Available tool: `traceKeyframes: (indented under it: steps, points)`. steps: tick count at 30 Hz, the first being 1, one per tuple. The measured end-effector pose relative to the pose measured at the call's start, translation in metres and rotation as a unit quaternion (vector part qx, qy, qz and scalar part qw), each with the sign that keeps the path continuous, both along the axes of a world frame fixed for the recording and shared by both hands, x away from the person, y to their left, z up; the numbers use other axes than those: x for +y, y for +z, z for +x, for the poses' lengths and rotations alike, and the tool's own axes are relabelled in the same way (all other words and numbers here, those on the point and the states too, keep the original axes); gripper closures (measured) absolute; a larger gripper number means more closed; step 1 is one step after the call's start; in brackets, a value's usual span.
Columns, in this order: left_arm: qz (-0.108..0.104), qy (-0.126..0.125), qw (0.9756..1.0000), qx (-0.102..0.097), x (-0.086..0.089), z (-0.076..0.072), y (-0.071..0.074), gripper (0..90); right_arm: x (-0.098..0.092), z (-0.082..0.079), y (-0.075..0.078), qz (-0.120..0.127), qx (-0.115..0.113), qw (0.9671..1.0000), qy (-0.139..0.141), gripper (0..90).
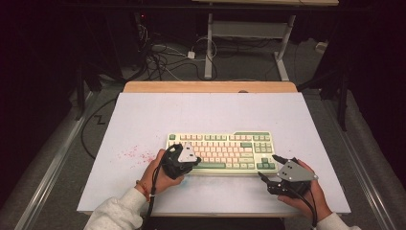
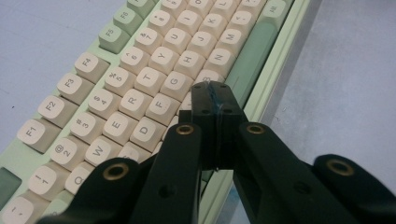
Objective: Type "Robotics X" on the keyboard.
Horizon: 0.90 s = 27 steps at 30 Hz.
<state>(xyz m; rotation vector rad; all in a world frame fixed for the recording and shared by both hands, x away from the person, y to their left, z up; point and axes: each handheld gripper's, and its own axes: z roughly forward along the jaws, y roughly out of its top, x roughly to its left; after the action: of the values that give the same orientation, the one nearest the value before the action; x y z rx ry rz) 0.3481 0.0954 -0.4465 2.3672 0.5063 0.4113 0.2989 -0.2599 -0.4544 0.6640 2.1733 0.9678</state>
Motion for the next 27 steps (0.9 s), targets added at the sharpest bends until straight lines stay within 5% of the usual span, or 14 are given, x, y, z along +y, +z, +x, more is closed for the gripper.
traceKeyframes:
  steps: [11, 14, 17, 27]
  points:
    - [-0.004, 0.006, 1.0000, -0.004, 0.000, 0.001, -0.003, 87.7, 0.000, 0.000, 0.000, -0.001, 0.000, 1.0000, 0.001, 27.6]
    - [0.022, -0.006, 0.9997, 0.010, -0.004, 0.004, -0.012, 87.7, 0.001, 0.000, -0.001, -0.004, 0.002, 1.0000, 0.002, 27.6]
    - [0.022, -0.002, 0.9997, 0.006, -0.004, 0.004, -0.010, 87.6, 0.001, 0.000, -0.001, -0.005, 0.001, 1.0000, 0.002, 27.6]
    - [-0.003, -0.002, 0.9999, -0.014, 0.001, 0.000, 0.005, 87.2, 0.000, 0.000, 0.000, -0.002, 0.000, 1.0000, 0.001, 27.6]
